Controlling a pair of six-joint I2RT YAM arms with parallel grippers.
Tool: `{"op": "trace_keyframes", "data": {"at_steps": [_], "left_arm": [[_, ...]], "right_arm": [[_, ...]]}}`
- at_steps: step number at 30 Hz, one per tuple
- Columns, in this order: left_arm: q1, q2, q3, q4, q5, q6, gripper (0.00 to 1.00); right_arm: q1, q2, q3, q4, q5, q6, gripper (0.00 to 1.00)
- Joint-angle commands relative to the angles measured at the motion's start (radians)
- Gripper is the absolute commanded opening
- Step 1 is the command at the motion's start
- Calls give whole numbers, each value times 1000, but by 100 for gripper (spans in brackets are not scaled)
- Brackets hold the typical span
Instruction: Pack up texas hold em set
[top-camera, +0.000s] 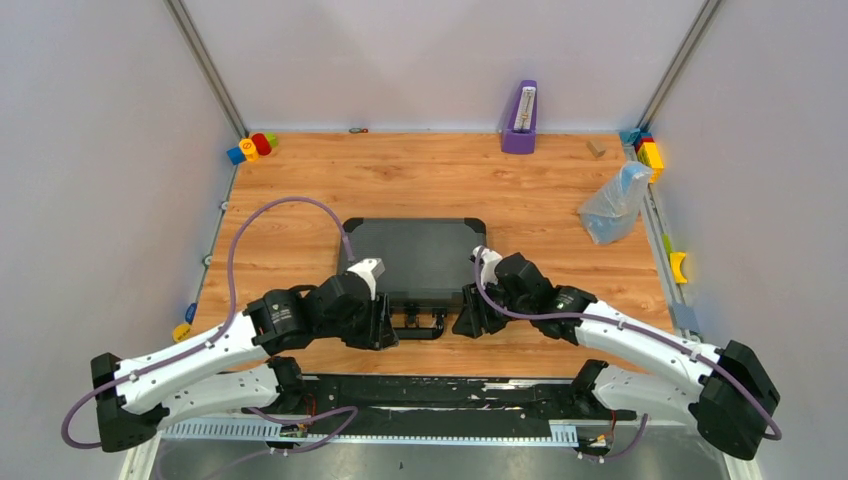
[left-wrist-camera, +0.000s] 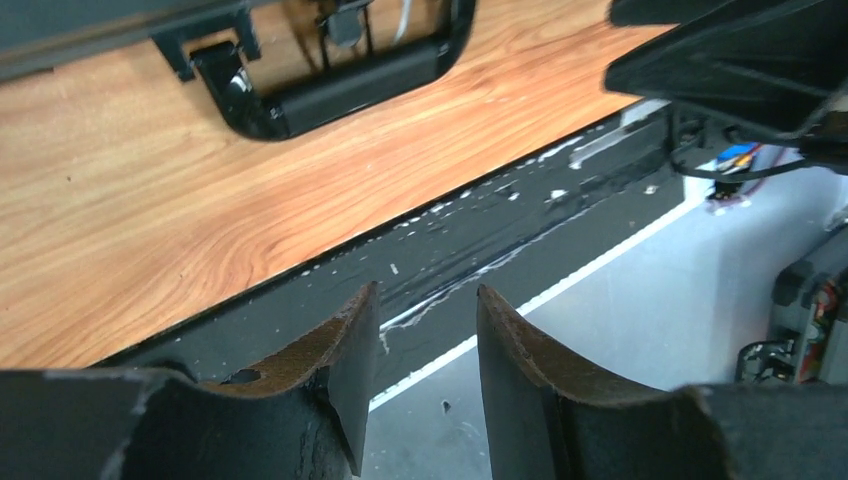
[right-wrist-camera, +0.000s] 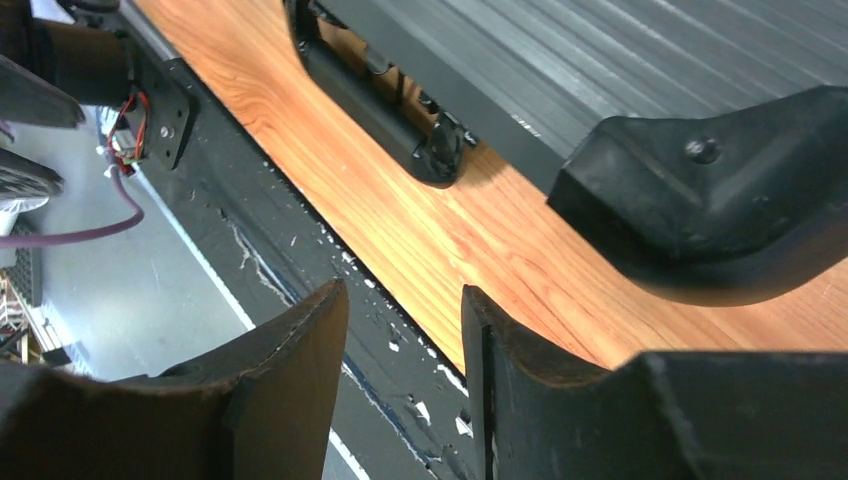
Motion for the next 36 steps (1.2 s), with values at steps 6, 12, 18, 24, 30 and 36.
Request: {"op": "trace_keyframes", "data": {"at_steps": [6, 12, 18, 24, 30, 36], "left_arm": [[-6, -80, -206, 217, -90, -88, 36], [135, -58, -279, 282, -100, -7, 25], [333, 71, -295, 361, 85, 141, 23], [440, 194, -303, 455, 76, 218, 22], [497, 303, -273, 589, 29, 273, 22], [502, 394, -200, 649, -13, 322, 22]], "right_arm": [[3, 102, 35, 46, 138, 86, 30], [2, 201, 89, 59, 186, 95, 22], [-22, 256, 125, 63, 212, 76, 21], [-55, 300, 143, 76, 226, 64, 20], [-93, 313, 156, 75, 235, 45, 20], [-133, 332, 189, 75, 208, 25, 20]]}}
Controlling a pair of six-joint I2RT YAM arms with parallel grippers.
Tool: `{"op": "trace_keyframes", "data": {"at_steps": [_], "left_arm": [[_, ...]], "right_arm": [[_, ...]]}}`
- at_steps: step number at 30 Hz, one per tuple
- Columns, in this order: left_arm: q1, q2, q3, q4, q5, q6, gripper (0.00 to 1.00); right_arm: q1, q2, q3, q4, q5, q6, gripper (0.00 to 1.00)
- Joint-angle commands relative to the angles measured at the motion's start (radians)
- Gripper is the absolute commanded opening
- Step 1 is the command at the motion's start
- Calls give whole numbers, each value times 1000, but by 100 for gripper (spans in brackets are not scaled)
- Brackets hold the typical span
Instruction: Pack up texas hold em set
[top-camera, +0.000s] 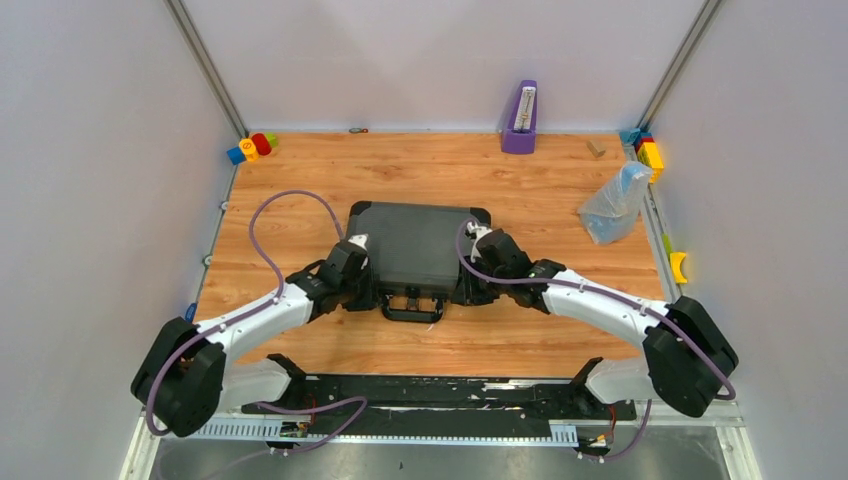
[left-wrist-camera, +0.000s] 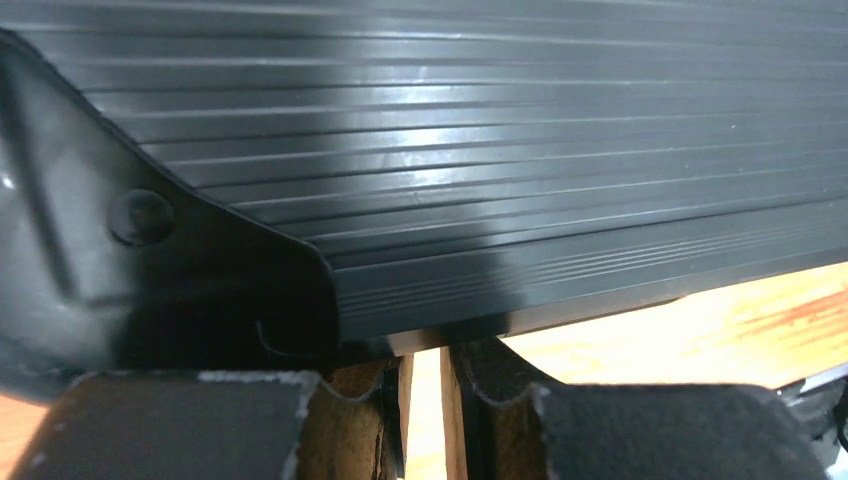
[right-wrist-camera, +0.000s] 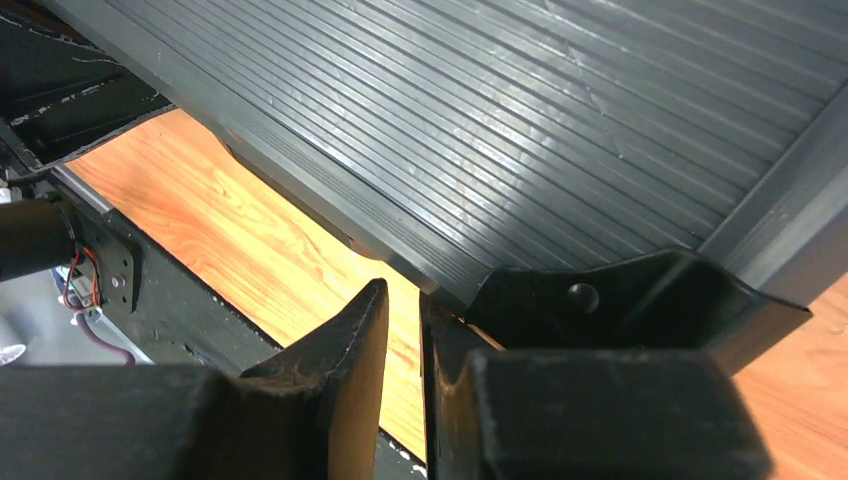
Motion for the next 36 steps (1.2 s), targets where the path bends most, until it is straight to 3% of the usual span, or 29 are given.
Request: {"op": "trace_keyframes", "data": {"at_steps": [1, 5, 14, 18, 22, 24, 30, 33, 36], "left_arm": [[15, 57, 76, 151, -66, 75, 23], [14, 29, 92, 161, -60, 79, 25], [14, -80, 59, -36, 21, 33, 33], [2, -138, -6, -40, 29, -29, 33], [-18, -154, -76, 24, 20, -84, 33], [-29, -145, -111, 89, 4, -102, 31], [-64, -107, -161, 178, -93, -137, 19], [-72, -87, -201, 271, -127, -158, 0], [-76, -73, -279, 426, -163, -182, 0]], "right_arm": [[-36, 25, 50, 21, 69, -39, 20], [-34, 14, 75, 20, -13, -37, 25], [-24, -146, 111, -38, -134, -101, 34], [-24, -151, 135, -42, -56, -117, 31], [-26, -76, 182, -33, 36, -127, 19], [-26, -7, 210, -30, 63, -132, 1], [-25, 159, 240, -15, 72, -142, 0], [-25, 169, 209, 22, 83, -152, 0], [-24, 154, 175, 61, 77, -163, 0]]}}
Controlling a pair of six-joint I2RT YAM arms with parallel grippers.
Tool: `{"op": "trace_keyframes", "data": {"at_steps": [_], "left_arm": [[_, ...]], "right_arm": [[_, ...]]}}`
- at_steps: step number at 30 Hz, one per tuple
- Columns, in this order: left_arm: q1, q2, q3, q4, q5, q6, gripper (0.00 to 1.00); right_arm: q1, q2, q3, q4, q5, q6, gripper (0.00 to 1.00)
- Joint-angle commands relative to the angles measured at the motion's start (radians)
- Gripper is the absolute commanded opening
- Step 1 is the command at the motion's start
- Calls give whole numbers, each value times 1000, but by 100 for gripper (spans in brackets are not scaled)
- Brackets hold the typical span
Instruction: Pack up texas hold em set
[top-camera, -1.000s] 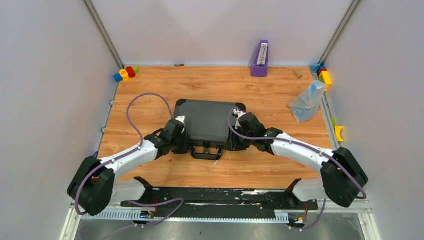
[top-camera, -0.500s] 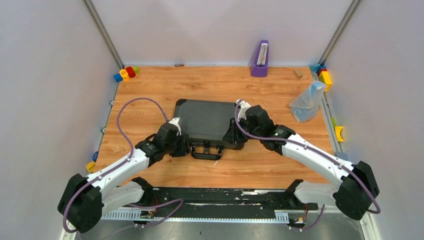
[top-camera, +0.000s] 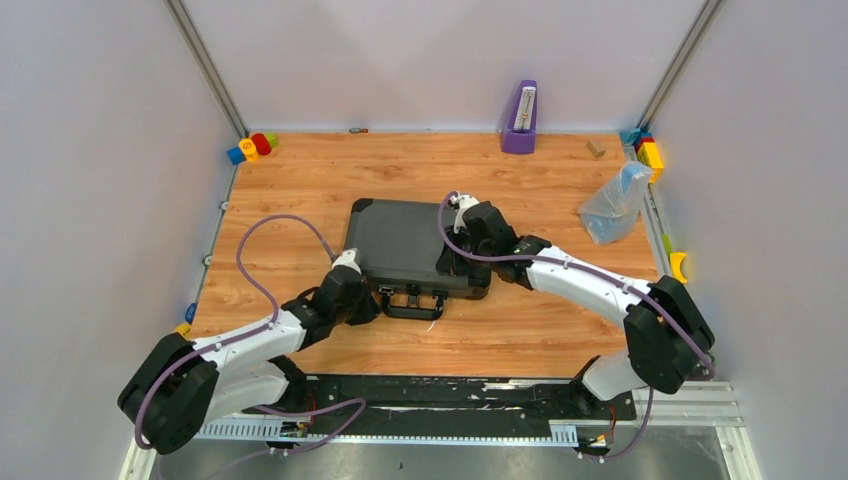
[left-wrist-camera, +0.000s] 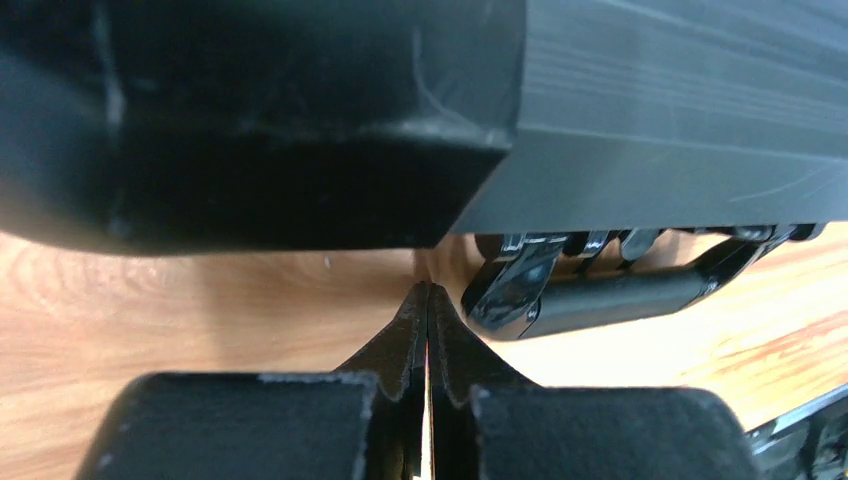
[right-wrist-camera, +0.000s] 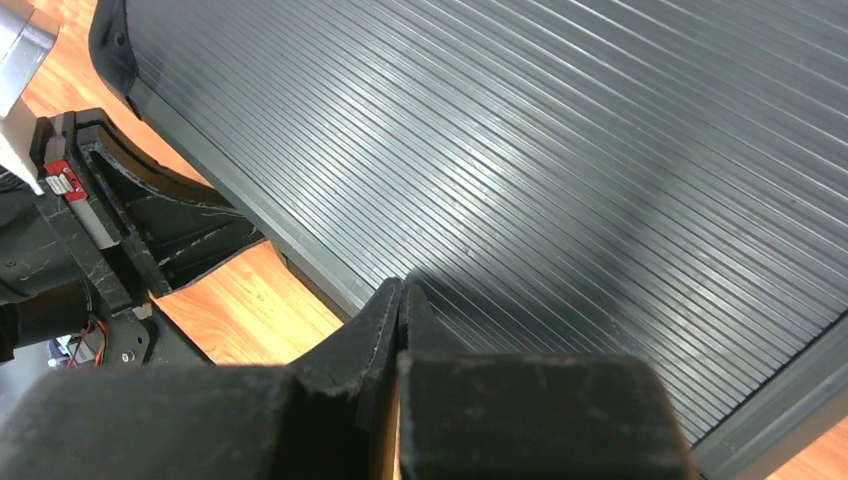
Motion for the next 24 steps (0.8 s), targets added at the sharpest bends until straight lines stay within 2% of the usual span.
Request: {"op": "trace_keyframes", "data": {"at_steps": [1, 5, 7, 9, 12, 15, 18, 21, 24], "left_arm": [[-9, 21, -90, 228, -98, -48, 0], [-9, 20, -141, 317, -144, -22, 0], [-9, 25, -164, 399, -101, 21, 0], [-9, 18, -151, 415, -41, 50, 0], [-10, -22, -162, 462, 122, 67, 0], [-10, -121, -198, 537, 242, 54, 0], [-10, -220, -210, 515, 252, 46, 0], [-9, -317, -207, 434, 177, 47, 0], [-9, -343, -198, 393, 128, 68, 0]], "right_arm": [[-1, 2, -61, 35, 34, -42, 0], [-1, -23, -102, 88, 11, -50, 0], [-1, -33, -116, 105, 9, -50, 0], [-1, -39, -124, 109, 11, -53, 0], [-2, -52, -140, 119, 19, -60, 0], [-2, -53, -149, 123, 41, -56, 0], [-2, -50, -153, 128, 42, -52, 0], [-2, -57, -166, 139, 48, -47, 0], [-2, -72, -182, 148, 63, -45, 0]]}}
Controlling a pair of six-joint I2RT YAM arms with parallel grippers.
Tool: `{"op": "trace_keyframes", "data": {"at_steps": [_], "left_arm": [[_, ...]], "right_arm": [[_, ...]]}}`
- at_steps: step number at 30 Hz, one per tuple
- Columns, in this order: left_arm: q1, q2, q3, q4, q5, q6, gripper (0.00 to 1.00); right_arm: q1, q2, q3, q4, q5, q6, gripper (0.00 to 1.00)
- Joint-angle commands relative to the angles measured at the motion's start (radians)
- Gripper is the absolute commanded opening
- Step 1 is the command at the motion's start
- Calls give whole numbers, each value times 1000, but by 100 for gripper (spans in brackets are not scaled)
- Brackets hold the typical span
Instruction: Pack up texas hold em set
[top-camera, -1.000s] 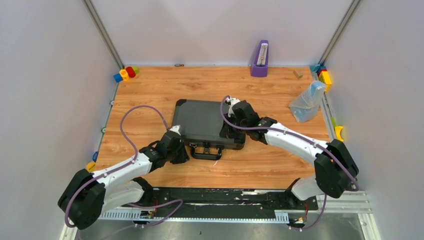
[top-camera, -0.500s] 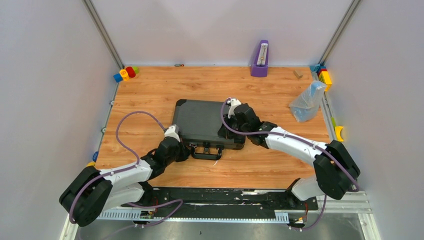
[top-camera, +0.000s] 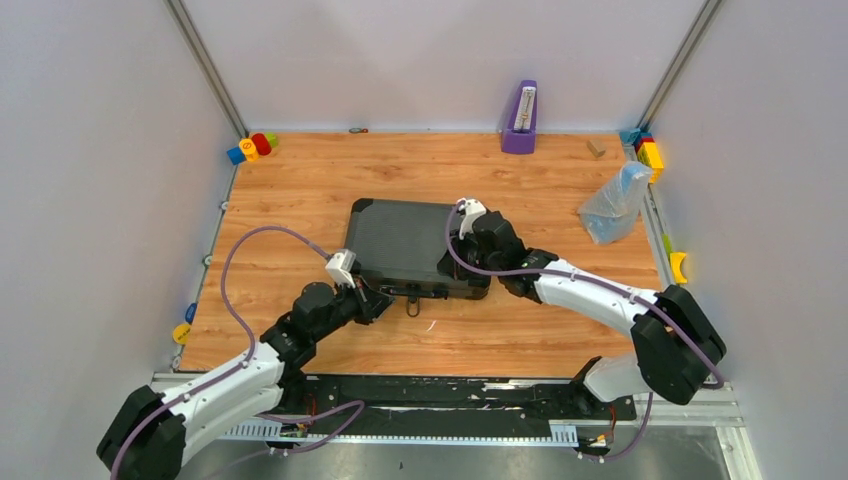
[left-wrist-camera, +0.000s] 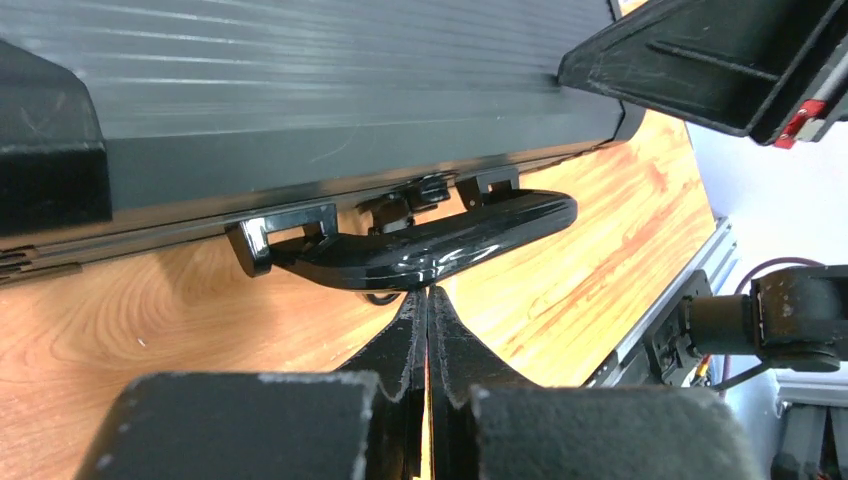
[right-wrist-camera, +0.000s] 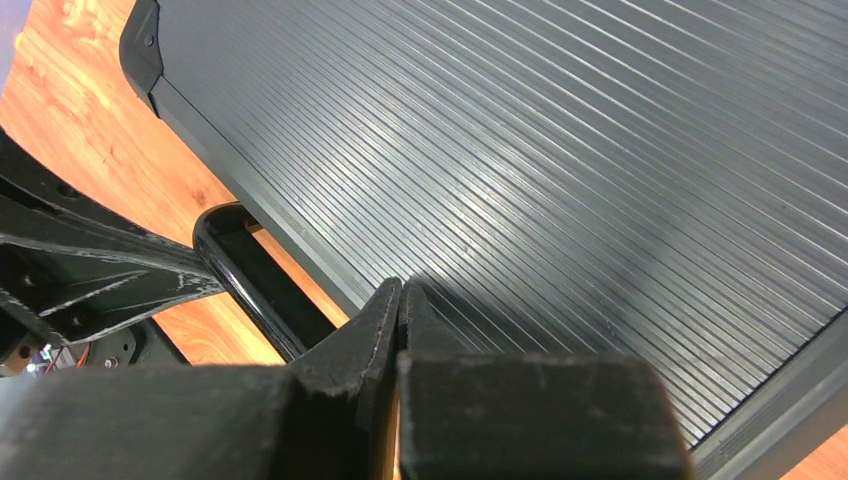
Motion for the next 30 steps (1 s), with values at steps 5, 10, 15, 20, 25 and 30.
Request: {"op": "trace_keyframes", "data": {"at_steps": [5, 10, 15, 20, 25, 30], "left_arm": [[-2, 40, 36, 4, -54, 86, 0], [-2, 151, 67, 52, -59, 105, 0], [-3, 217, 92, 146, -72, 70, 0], [-2, 266, 127, 200, -105, 50, 0], [-2, 300, 152, 172, -161, 46, 0], [-4, 264, 180, 49, -130, 53, 0]], "right_arm": [[-4, -38, -64, -37, 84, -16, 0], [-4, -61, -80, -24, 93, -16, 0], [-4, -76, -95, -18, 132, -16, 0], [-4, -94, -117, -2, 196, -3, 0], [-4, -102, -134, 15, 208, 3, 0], [-3, -111, -145, 31, 203, -4, 0]]}}
